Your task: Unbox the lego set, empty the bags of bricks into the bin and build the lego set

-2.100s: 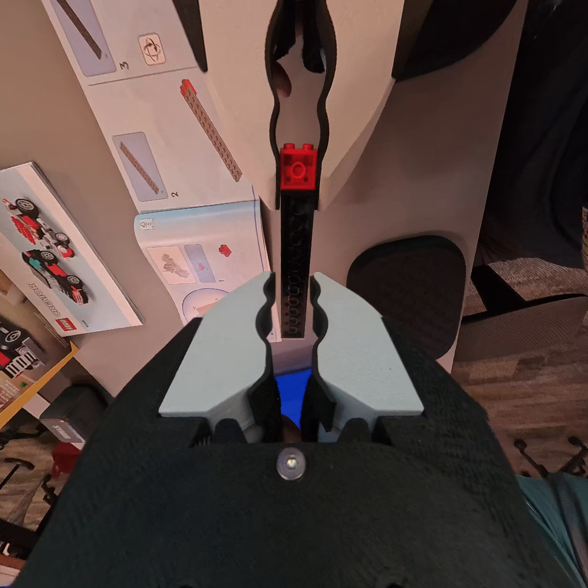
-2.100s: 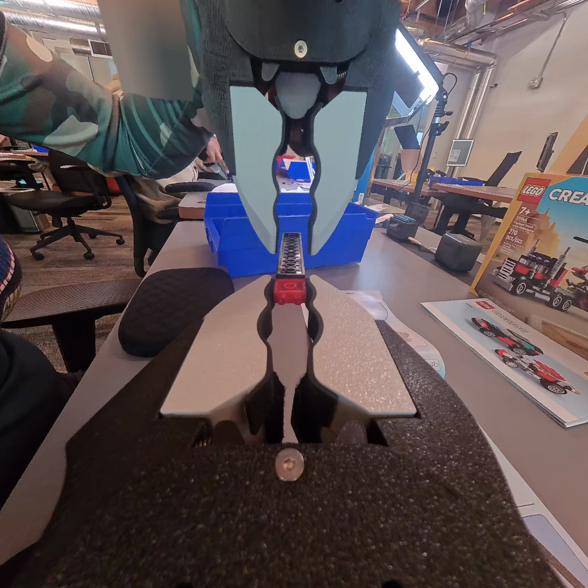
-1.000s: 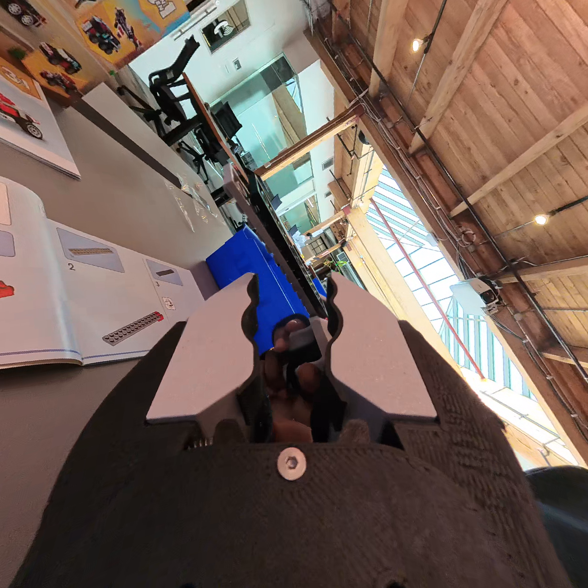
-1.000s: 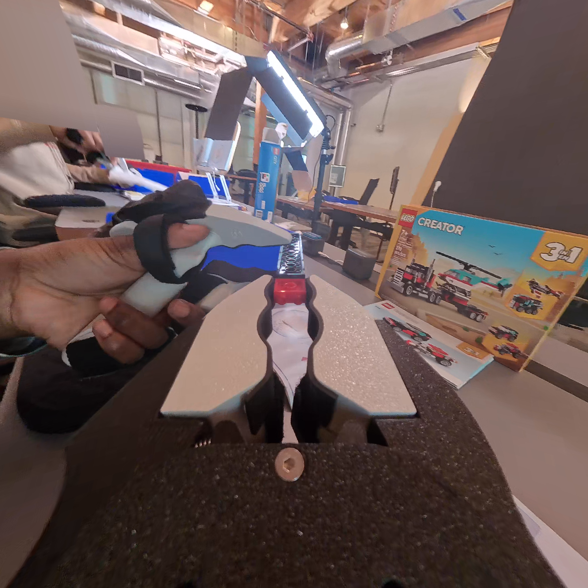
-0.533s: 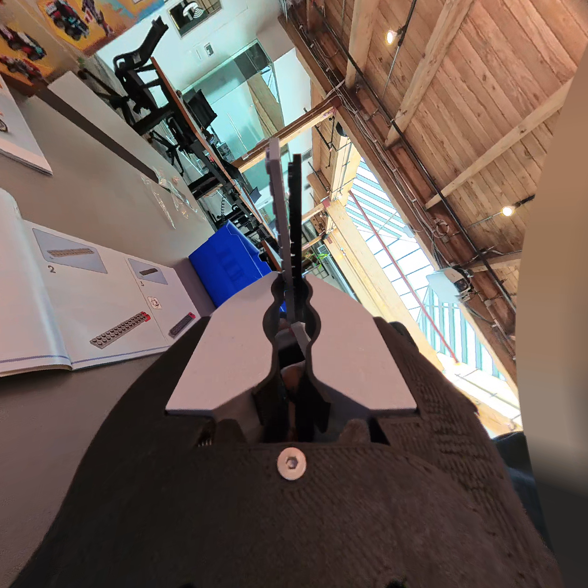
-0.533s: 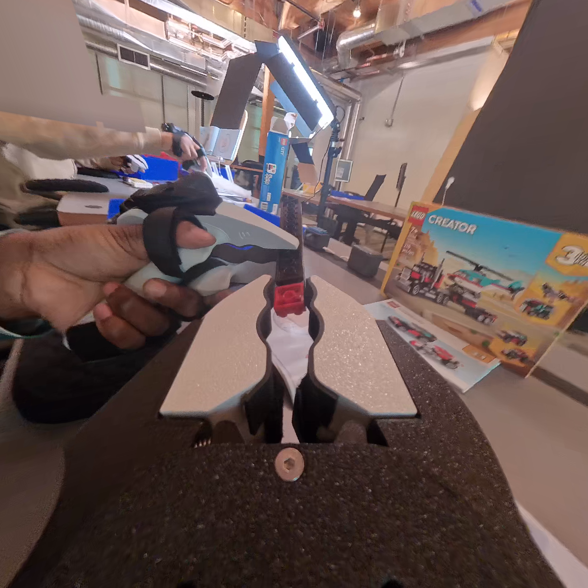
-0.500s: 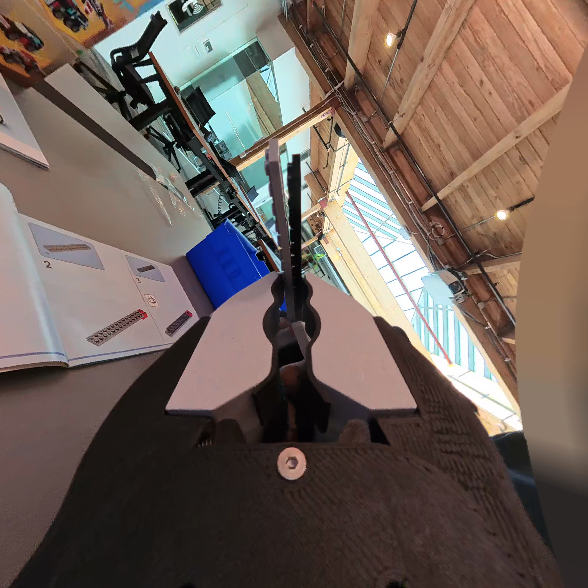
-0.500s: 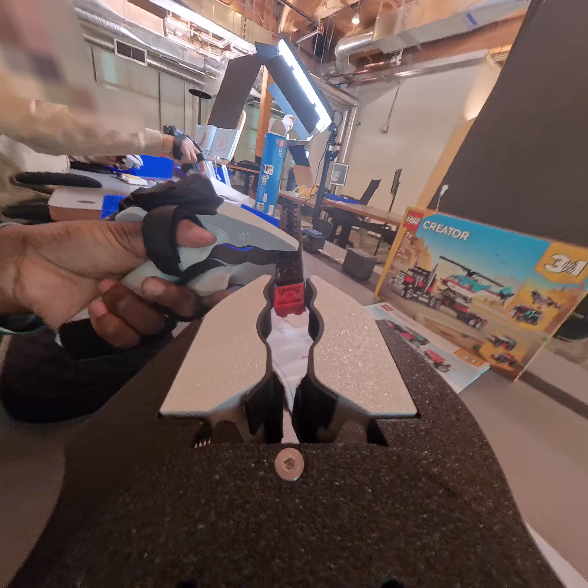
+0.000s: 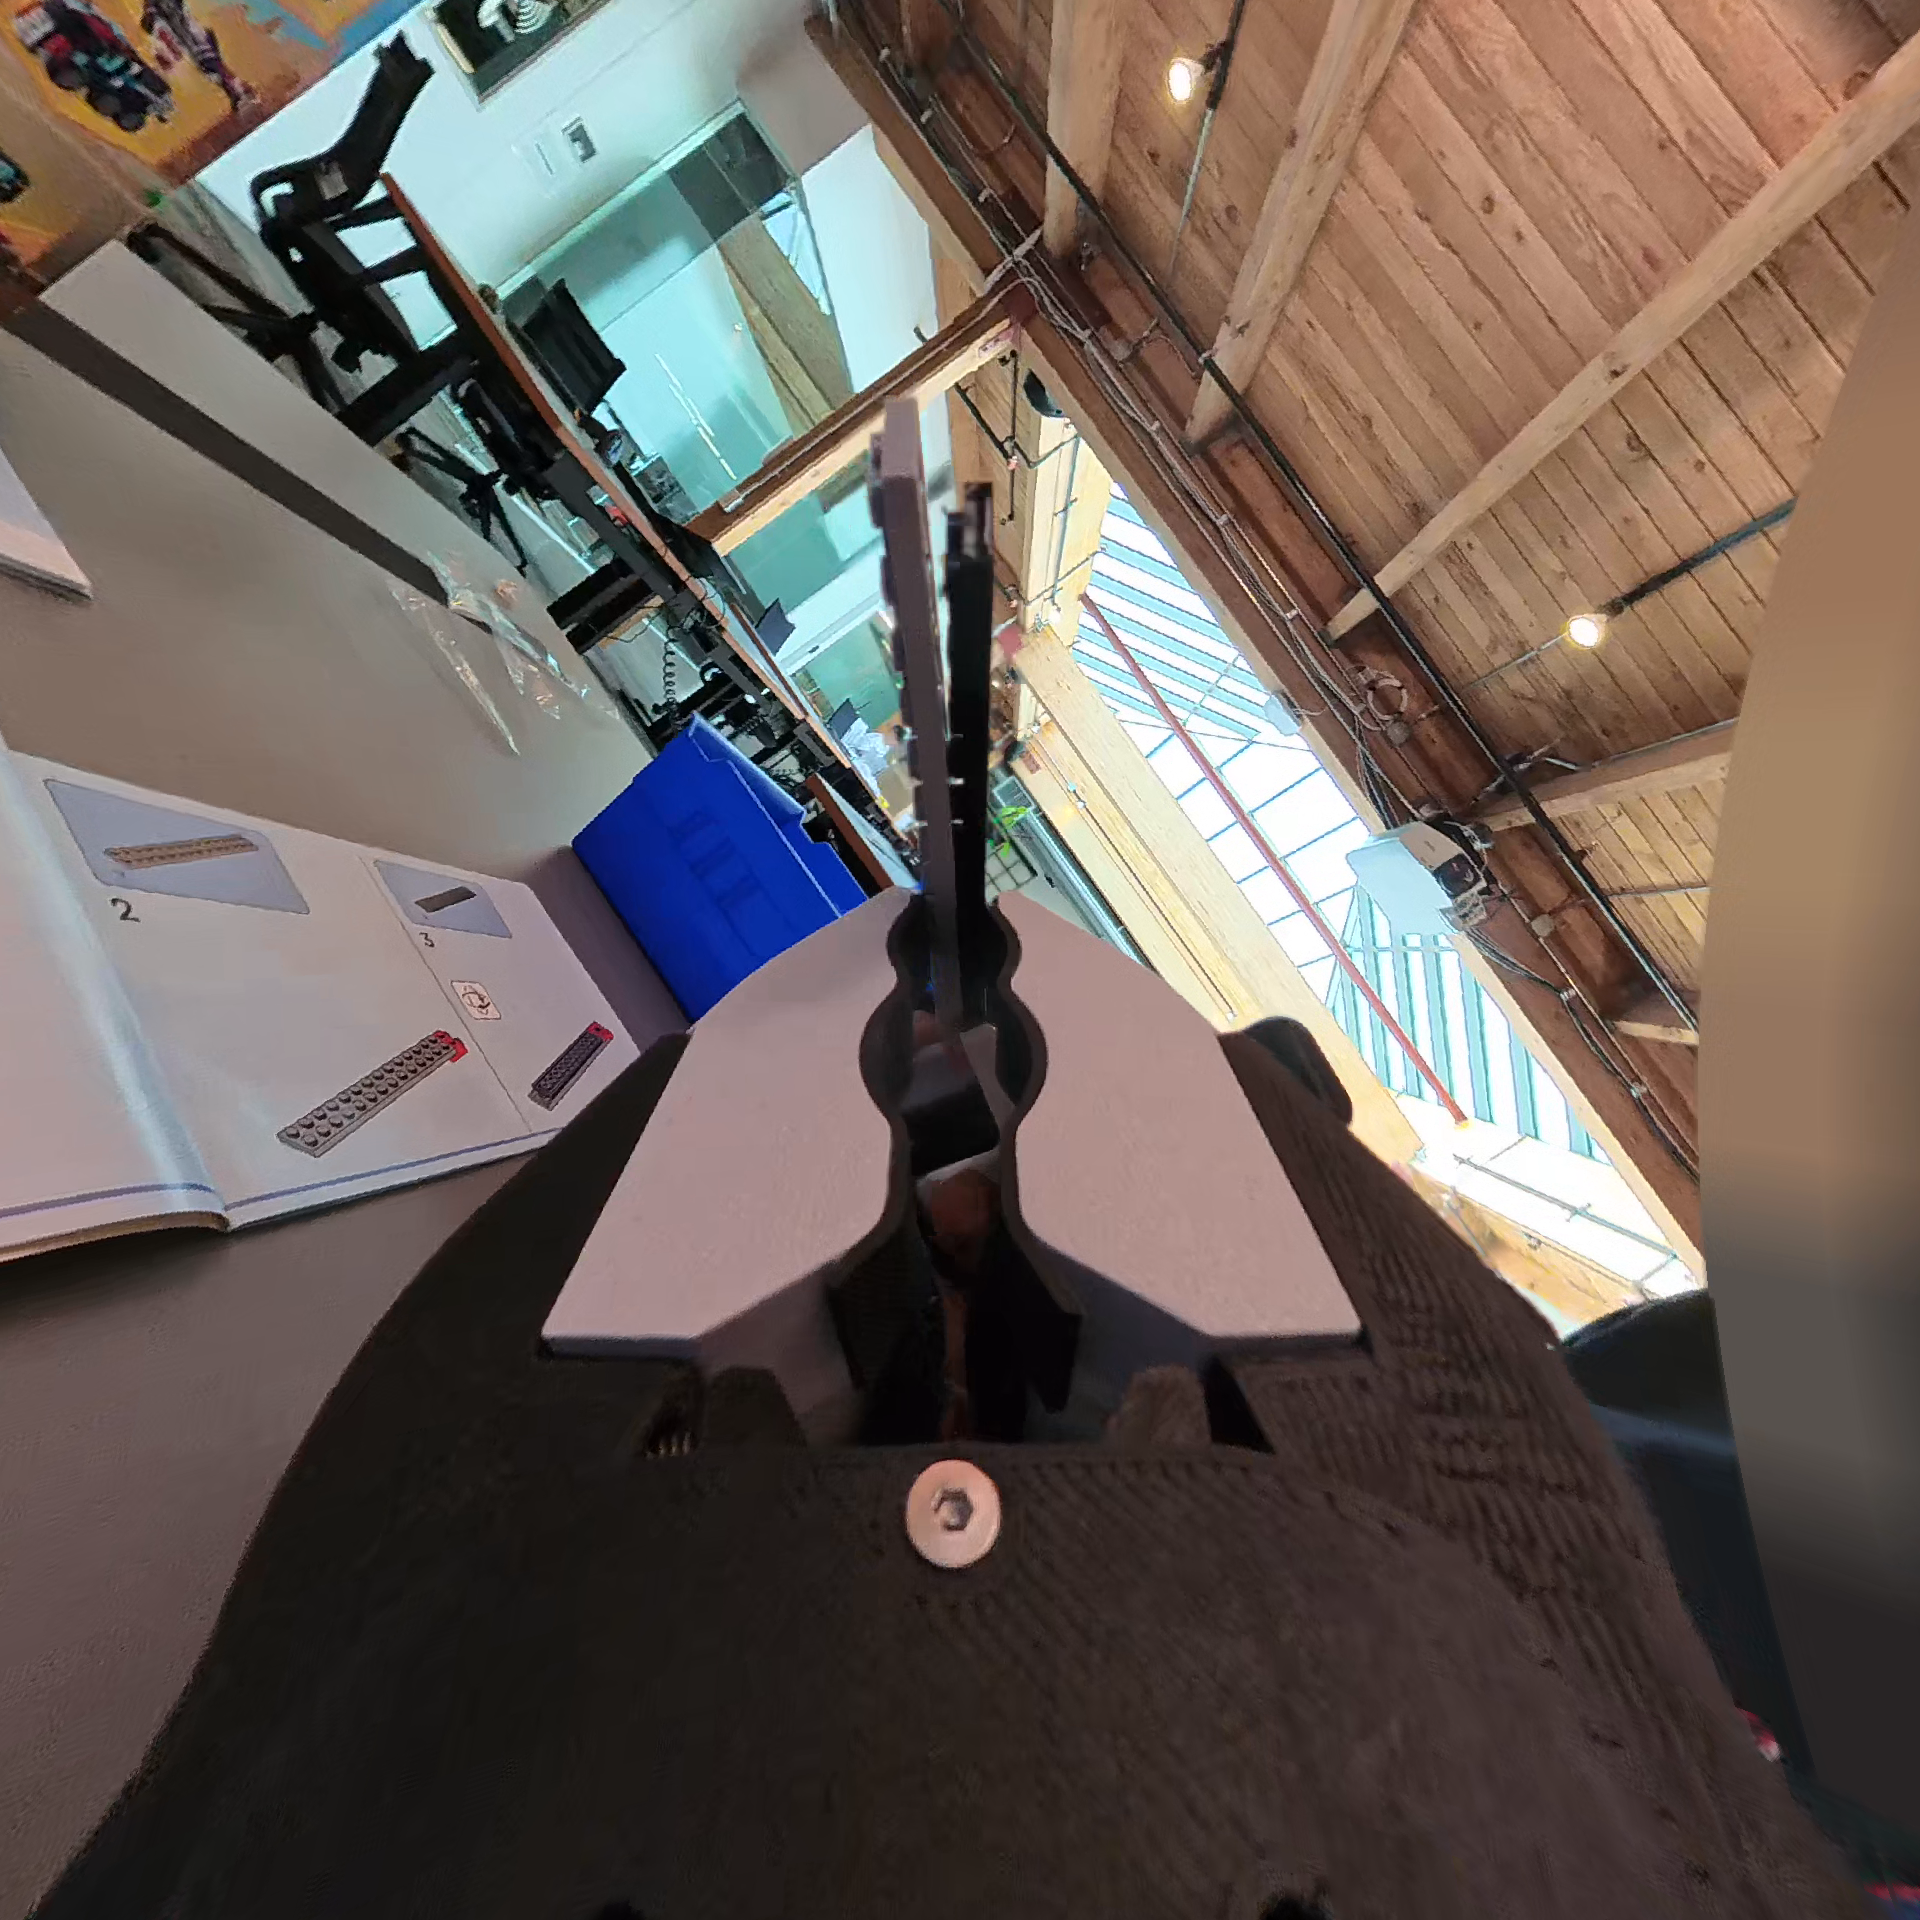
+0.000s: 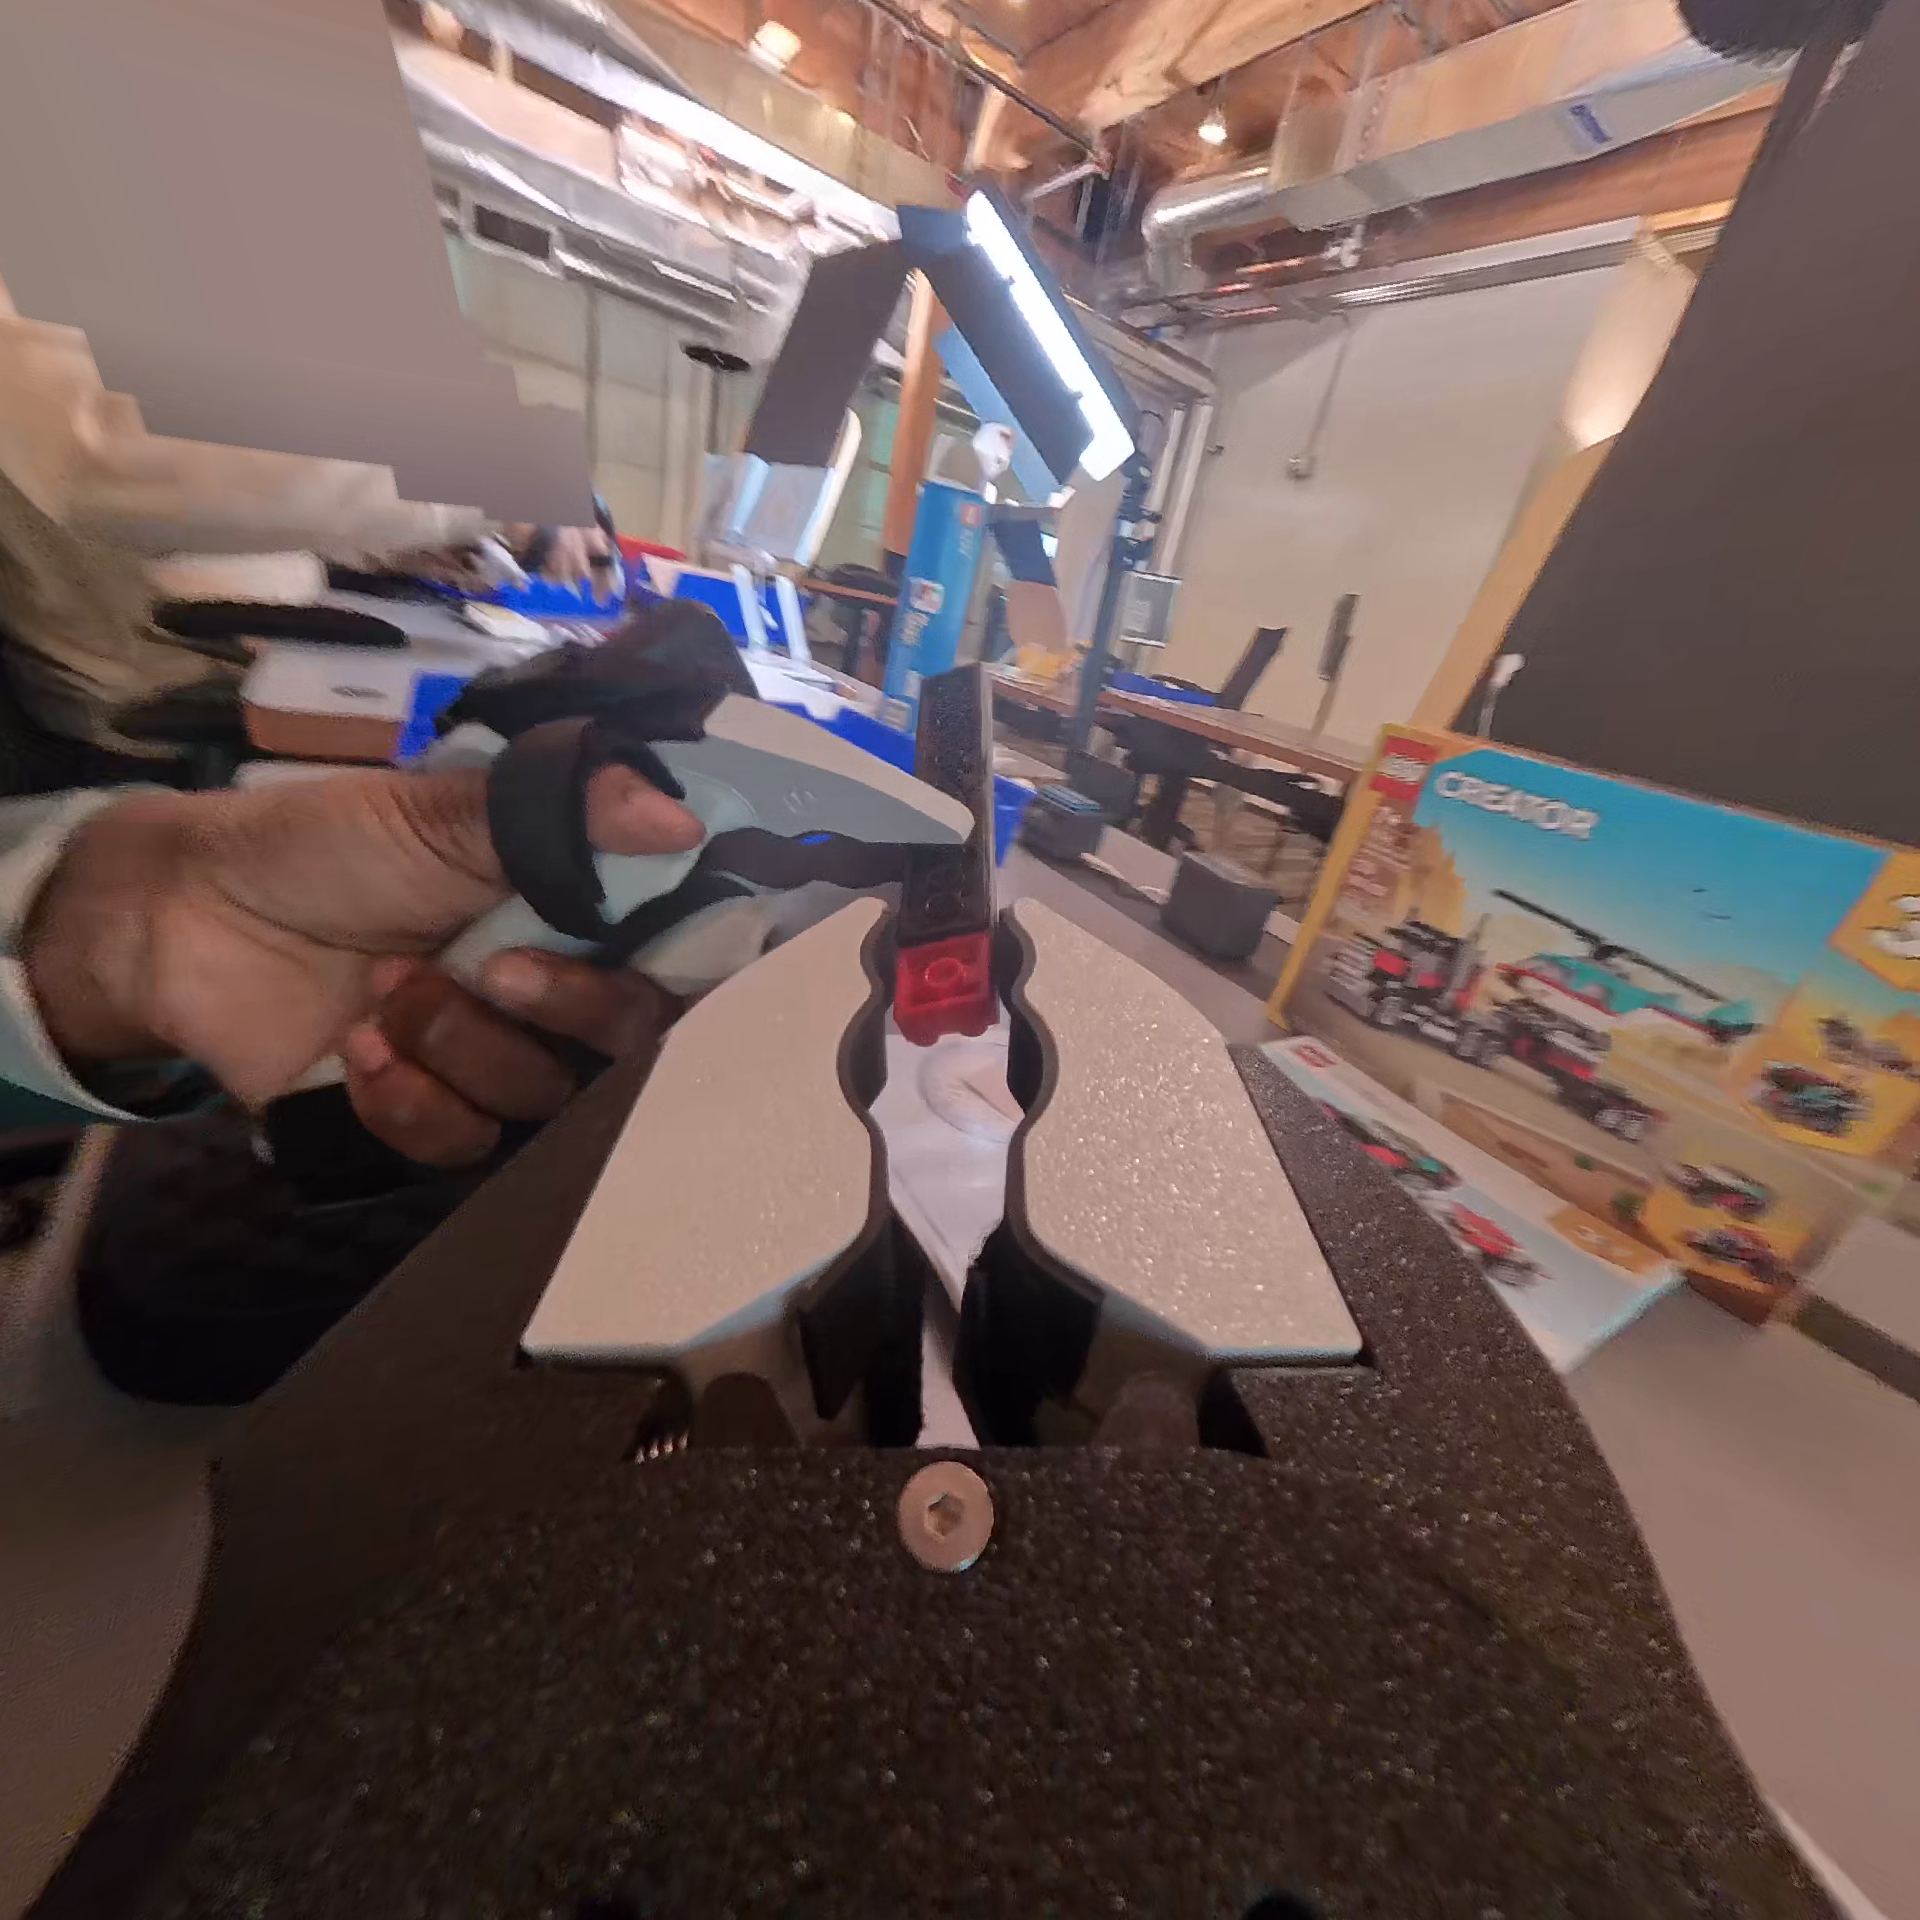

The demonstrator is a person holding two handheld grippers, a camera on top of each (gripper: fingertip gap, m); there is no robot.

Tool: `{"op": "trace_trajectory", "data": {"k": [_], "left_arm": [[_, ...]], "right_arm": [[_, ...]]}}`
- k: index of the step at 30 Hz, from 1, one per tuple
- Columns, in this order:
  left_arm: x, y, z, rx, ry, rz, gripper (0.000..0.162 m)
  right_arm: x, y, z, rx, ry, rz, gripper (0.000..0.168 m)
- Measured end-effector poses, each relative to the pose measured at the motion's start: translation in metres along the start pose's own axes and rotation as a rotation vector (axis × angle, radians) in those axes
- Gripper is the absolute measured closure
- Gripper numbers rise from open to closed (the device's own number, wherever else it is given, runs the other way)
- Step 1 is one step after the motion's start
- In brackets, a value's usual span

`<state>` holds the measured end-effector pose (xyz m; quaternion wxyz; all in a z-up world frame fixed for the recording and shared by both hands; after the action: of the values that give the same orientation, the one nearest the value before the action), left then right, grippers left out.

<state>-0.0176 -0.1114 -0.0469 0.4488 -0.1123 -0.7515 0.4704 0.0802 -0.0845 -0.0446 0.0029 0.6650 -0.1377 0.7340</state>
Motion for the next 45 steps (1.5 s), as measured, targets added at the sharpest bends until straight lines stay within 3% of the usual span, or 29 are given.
{"op": "trace_trajectory", "data": {"k": [5, 9, 14, 20, 28, 31, 33, 43, 45], "left_arm": [[0.007, -0.016, 0.009, -0.100, 0.020, -0.138, 0.153], [0.008, -0.030, 0.015, -0.138, 0.084, -0.311, 0.153], [0.006, -0.038, 0.016, -0.113, 0.136, -0.459, 0.152], [0.004, -0.040, 0.021, -0.072, 0.171, -0.590, 0.152], [0.001, -0.043, 0.031, -0.088, 0.206, -0.739, 0.151], [-0.001, -0.045, 0.034, -0.091, 0.182, -0.796, 0.139], [-0.002, -0.048, 0.035, -0.105, 0.143, -0.827, 0.150], [-0.007, -0.038, 0.042, -0.041, 0.175, -0.845, 0.152], [-0.010, -0.034, 0.041, 0.008, 0.216, -0.874, 0.153]], "right_arm": [[0.016, -0.007, 0.007, 0.413, -0.069, -0.323, 0.129], [0.025, -0.008, 0.005, 0.662, 0.013, -0.410, 0.137], [0.030, 0.001, -0.005, 0.702, 0.112, -0.323, 0.156], [0.027, 0.005, -0.009, 0.706, 0.125, -0.281, 0.159], [0.030, 0.016, -0.010, 0.639, 0.094, -0.102, 0.159], [0.031, 0.021, -0.011, 0.631, 0.106, -0.048, 0.159], [0.031, 0.023, -0.012, 0.642, 0.086, -0.060, 0.160], [0.016, 0.028, -0.021, 0.747, 0.109, -0.187, 0.160], [0.014, 0.027, -0.022, 0.772, 0.125, -0.205, 0.143]]}}
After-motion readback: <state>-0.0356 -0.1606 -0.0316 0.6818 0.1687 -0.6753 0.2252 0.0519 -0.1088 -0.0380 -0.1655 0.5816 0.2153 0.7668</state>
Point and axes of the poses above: each gripper's, where its closed fingertips meet, z back along the fingers, x out of its top, y = z × x across the jaws, the point moved 6 cm from there along z, back along the fingers, and after that the axes turned 14 degrees about y, right-handed, at the moved point
